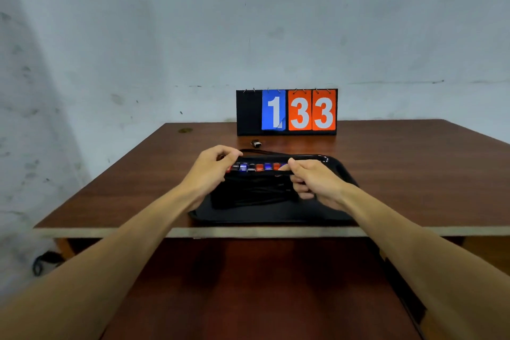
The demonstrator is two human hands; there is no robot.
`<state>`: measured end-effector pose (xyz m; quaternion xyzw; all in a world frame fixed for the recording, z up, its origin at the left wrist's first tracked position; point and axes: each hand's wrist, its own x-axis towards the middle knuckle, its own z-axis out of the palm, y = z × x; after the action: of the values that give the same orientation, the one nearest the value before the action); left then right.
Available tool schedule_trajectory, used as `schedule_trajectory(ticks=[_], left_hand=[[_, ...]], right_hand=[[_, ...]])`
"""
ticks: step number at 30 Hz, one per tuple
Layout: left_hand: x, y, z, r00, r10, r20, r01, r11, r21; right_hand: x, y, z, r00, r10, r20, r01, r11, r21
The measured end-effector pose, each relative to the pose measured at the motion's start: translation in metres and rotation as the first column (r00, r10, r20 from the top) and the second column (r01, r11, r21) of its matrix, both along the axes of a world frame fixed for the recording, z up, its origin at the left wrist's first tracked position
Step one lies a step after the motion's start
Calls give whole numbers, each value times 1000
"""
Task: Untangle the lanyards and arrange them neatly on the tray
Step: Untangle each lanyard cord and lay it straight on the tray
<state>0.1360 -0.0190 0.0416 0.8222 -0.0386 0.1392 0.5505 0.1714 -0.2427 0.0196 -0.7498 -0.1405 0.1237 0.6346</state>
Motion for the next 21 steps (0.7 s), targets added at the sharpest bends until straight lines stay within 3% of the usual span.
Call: schedule_trajectory(ticks=[6, 13, 21], left_hand=[[-5, 10, -11, 998, -26, -58, 32, 994, 105], [-23, 20, -23, 999, 38, 27, -41, 990, 131], [-29, 39, -34, 997, 82, 1, -80, 975, 208]], right_hand=[[0, -12, -12, 996, -55, 65, 52, 997, 50], [-6, -14, -17, 975, -194, 109, 180, 976, 123], [-14, -23, -17, 972, -137, 191, 145, 989, -28]])
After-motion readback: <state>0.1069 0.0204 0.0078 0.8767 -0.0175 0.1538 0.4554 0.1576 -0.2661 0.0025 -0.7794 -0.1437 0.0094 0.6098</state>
